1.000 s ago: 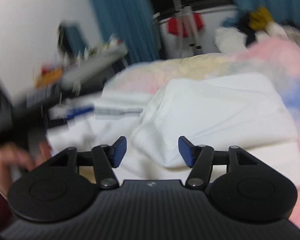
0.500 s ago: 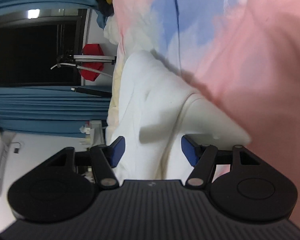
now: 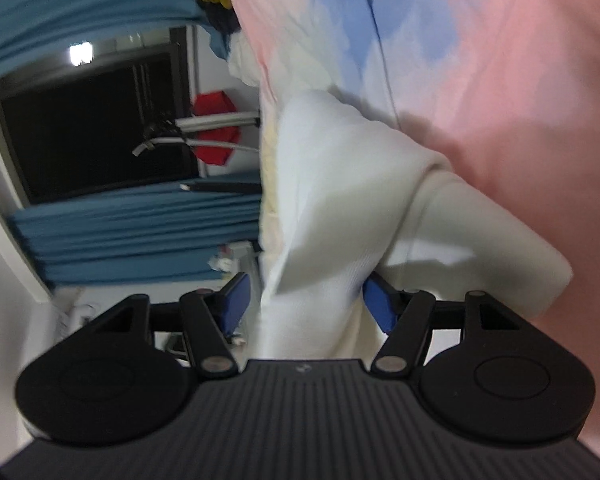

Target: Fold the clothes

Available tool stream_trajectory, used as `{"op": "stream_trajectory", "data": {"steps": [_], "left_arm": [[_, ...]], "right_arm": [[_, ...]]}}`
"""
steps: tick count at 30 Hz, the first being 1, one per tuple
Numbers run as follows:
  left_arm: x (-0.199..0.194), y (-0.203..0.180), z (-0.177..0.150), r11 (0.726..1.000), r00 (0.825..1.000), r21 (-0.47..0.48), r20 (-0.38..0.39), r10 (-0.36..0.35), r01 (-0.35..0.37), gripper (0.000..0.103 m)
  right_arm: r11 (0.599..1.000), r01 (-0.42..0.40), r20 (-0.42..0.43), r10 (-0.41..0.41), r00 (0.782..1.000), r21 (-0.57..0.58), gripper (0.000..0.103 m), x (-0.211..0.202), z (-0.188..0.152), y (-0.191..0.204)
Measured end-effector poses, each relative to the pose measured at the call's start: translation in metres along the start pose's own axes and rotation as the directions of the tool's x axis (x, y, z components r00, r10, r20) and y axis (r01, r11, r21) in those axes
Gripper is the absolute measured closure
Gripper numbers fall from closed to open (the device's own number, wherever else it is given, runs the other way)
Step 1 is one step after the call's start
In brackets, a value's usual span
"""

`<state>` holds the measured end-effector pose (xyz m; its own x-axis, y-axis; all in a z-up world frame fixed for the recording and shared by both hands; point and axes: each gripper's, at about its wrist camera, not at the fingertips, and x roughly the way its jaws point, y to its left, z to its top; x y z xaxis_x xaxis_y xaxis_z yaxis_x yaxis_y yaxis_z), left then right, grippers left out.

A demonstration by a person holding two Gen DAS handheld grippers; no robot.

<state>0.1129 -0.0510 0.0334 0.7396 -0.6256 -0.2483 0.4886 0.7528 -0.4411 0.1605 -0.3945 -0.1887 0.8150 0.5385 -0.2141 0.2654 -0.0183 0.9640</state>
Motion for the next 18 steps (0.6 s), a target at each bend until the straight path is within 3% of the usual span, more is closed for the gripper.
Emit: {"op": "stream_trajectory", "data": {"steps": [3,6,8,9,11,14,18], "left_arm": [[0.016,-0.048,0.029,0.994,0.996,0.072,0.016,-0.083,0.082,0.099],[0.030,-0.081,0.035,0.984,0.995,0.151,0.002,-0.097,0.096,0.099],[0.034,-0.087,0.031,0.981,0.996,0.173,-0.015,-0.088,0.089,0.099],[0.034,-0.086,0.027,0.980,0.997,0.181,-0.020,-0.076,0.078,0.099],[0.030,-0.076,0.020,0.983,0.999,0.180,-0.026,-0.045,0.049,0.099],[0.012,-0.044,0.009,0.993,0.999,0.115,-0.031,0.013,-0.009,0.098],[-0.018,0.018,-0.011,0.998,0.997,-0.016,-0.054,0.061,-0.062,0.098]], "right_arm": [[0.997,-0.042,0.051,0.039,0.998,0.060,0.038,-0.007,0.008,-0.007],[0.995,-0.064,0.115,0.054,0.992,0.082,0.039,-0.019,0.015,-0.008],[0.997,-0.043,0.155,0.033,0.987,0.059,0.050,-0.027,0.018,-0.005],[0.999,-0.028,0.171,0.019,0.985,0.047,0.055,-0.030,0.020,-0.004],[1.000,0.008,0.187,-0.013,0.982,0.024,0.076,-0.032,0.022,-0.003],[0.998,0.066,0.149,-0.064,0.987,-0.009,0.085,-0.032,0.018,-0.006],[0.983,0.146,0.112,-0.134,0.985,-0.108,0.086,-0.027,0.005,-0.001]]}}
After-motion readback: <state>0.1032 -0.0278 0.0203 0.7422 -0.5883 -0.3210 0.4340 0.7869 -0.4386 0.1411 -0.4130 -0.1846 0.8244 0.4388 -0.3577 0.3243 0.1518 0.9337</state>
